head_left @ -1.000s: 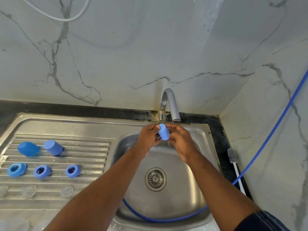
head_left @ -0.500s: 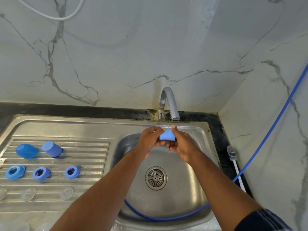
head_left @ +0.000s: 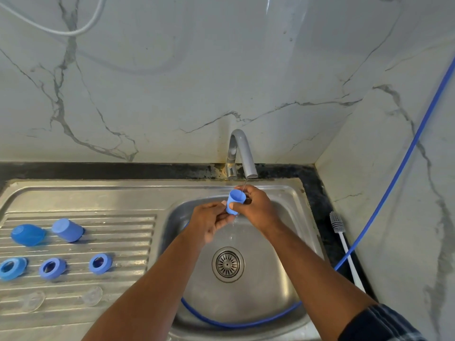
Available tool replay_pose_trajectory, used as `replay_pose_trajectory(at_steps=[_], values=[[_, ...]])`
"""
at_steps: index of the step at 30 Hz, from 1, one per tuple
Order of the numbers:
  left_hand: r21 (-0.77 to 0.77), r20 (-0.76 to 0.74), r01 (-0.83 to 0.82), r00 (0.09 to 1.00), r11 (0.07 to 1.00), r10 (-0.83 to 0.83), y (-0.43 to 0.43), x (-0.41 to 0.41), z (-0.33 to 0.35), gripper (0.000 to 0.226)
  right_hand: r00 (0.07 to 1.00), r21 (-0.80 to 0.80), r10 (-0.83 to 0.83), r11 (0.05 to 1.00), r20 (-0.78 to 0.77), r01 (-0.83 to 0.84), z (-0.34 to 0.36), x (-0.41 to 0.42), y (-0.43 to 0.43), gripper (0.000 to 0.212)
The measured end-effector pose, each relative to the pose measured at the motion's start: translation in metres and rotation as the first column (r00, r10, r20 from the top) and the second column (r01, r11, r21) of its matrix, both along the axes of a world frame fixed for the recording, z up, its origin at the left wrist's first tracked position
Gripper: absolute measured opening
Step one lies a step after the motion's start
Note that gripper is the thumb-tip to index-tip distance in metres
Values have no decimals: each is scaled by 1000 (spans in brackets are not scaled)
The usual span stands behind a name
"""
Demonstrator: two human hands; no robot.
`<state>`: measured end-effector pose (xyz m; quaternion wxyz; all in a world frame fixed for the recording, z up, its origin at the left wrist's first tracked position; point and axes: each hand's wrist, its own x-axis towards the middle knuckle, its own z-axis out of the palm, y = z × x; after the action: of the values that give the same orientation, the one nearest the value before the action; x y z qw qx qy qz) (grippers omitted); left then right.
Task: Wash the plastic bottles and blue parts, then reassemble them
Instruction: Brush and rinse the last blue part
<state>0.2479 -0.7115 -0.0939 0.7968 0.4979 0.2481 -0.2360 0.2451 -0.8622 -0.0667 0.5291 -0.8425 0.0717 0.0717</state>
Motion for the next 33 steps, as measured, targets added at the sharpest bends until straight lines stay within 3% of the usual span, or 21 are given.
replay_pose_trajectory(at_steps=[4,9,12,15,17,20,24,27,30,33], values=[[100,-11,4,1000,995,-3,8,-2,-8,14,1000,-102,25,994,6,-25,8,-1,4,39],[190,39,-43,999,981,37,10,0,-14,23,976,-106,-102,987,192,124,16,-6,13,30],[249,56,-47,998,967,34,13,0,-14,28,996,-205,2,979,90,17,8,-11,21,38],[308,47,-36,999,951,23,18,2,-17,31,982,-150,-91,982,166,116,12,-9,22,35],[306,47,-36,999,951,22,22,4,-18,31,963,-96,-157,979,221,181,14,-9,20,29],[288,45,-31,999,957,19,23,1,-18,32,981,-159,-117,977,154,142,10,-17,20,28],[276,95,-8,995,961,-19,25,3,-15,27,940,-81,-218,966,263,247,8,-20,19,30],[222,82,-45,996,974,27,23,5,-9,12,976,-149,-144,974,166,169,3,-22,19,34],[206,75,-64,996,977,49,25,10,-4,12,947,-91,-213,966,242,241,6,-22,19,36],[256,85,-43,996,966,22,26,10,-4,18,976,-114,-145,980,163,165,8,-23,23,42]])
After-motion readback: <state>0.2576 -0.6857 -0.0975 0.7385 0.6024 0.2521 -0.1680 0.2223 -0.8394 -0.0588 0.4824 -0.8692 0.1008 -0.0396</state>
